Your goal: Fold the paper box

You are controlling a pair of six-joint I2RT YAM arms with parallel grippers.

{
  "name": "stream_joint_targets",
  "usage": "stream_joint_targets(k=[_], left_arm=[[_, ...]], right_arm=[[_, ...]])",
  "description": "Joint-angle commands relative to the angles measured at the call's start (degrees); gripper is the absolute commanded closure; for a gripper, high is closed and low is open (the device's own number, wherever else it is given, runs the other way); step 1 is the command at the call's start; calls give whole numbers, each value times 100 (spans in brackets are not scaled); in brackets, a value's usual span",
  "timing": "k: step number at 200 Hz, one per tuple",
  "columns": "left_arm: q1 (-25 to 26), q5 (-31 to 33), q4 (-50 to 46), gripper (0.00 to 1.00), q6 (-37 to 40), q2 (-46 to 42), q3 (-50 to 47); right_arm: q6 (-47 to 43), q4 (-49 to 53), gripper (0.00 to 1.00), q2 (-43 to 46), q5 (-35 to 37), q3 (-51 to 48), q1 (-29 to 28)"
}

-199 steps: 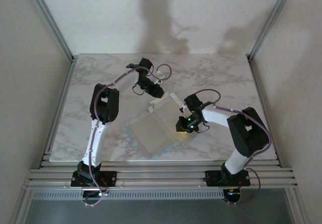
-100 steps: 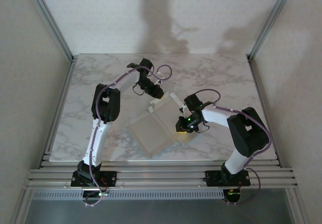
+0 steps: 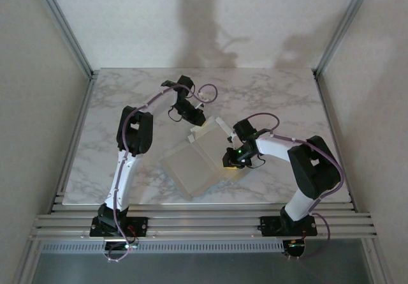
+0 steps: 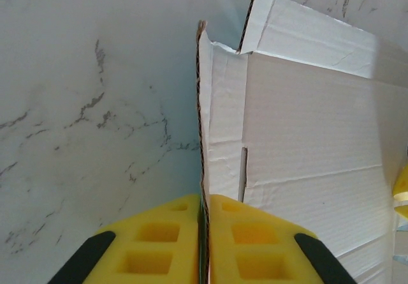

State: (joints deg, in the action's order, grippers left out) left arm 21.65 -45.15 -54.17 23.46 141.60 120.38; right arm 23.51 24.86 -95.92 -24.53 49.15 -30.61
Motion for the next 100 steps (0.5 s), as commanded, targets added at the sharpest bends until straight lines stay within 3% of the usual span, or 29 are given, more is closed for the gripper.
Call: stream_joint_targets(k=[1,64,100], left_arm=[[32,11,-183,89,106,82,122],[76,-63,-223,98,159,95,126],[76,-200,232,100,-3,-240,-219]], right_arm=[[-35,326,79,-140,301,-87,38],[0,317,78,-43,305,-124,29],[113,507,66,437,434,190,42]])
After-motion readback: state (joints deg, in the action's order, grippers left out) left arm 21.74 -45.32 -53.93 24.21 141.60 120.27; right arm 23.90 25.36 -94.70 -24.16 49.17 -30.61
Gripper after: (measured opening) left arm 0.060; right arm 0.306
